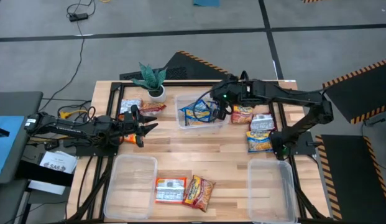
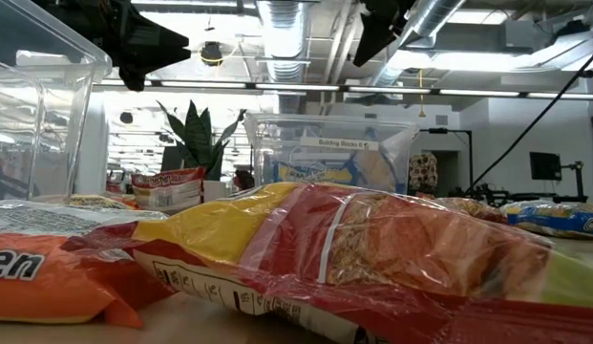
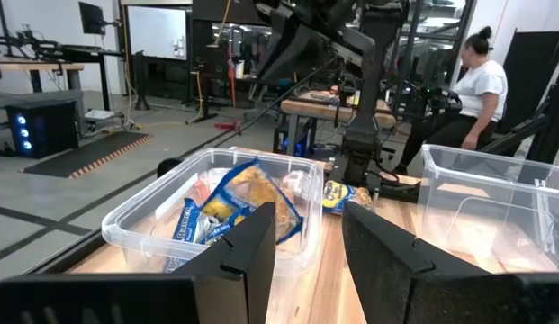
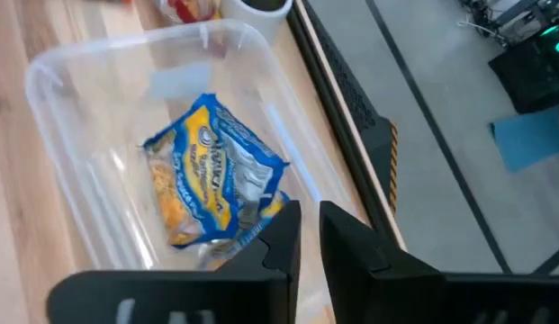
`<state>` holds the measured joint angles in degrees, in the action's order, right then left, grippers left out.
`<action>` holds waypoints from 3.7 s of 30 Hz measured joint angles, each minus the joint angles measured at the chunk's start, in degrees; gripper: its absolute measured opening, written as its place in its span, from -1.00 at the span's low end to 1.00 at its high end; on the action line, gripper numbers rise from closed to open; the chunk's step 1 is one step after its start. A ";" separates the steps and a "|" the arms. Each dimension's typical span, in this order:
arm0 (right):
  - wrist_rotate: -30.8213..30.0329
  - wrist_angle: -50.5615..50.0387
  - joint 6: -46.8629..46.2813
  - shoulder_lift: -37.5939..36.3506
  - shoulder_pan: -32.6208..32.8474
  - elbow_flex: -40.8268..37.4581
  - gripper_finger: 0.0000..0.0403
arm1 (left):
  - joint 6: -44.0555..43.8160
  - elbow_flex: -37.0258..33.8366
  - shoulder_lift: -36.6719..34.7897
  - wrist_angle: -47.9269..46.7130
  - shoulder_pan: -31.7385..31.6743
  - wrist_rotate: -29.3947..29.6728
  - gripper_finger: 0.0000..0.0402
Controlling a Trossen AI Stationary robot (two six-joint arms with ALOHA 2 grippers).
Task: Sort Maruchan noodles
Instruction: Put the bottom blue noodle packet into the top transparent bin, then put the blue noodle packet into the top transparent bin
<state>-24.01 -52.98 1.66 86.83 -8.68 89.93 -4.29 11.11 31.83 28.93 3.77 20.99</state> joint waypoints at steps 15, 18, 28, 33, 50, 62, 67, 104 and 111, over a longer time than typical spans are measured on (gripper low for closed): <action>-5.99 -25.69 -16.84 -0.85 -2.08 -0.23 -0.07 | -0.05 0.00 -0.02 -0.55 0.00 0.02 -0.41; -4.82 -34.13 -23.21 -1.09 -2.14 -1.78 0.04 | -0.99 0.00 -0.02 -1.03 0.00 0.00 -0.41; 13.31 -32.42 -37.41 -13.21 0.50 -21.88 0.12 | -2.86 0.00 -0.02 -1.77 0.00 -0.18 -0.41; 21.70 -22.81 -43.42 -18.97 1.21 -33.83 0.12 | -2.86 0.00 -0.02 -1.75 0.00 -0.18 -0.41; 21.72 -1.88 -47.33 -12.04 1.19 -50.29 0.10 | -2.86 0.00 -0.02 -1.77 0.00 -0.15 -0.41; 17.56 -1.69 -47.29 -5.31 1.30 -50.08 0.07 | -2.84 0.00 -0.02 -2.27 0.00 -0.09 -0.41; 15.93 -1.76 -48.18 -5.14 2.61 -50.14 -0.24 | -2.84 0.00 -0.02 -2.32 0.00 -0.02 -0.41; 8.67 22.70 -15.14 -8.85 11.34 -8.89 -0.97 | -0.84 0.02 0.00 -0.96 0.00 0.77 -0.41; 1.70 27.04 -12.09 -4.61 3.51 -9.22 -0.97 | -0.72 0.02 -0.02 -0.97 0.00 0.81 -0.41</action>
<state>-22.31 -25.94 -10.43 82.22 -5.17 80.71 -5.02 11.14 31.81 27.96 3.77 21.80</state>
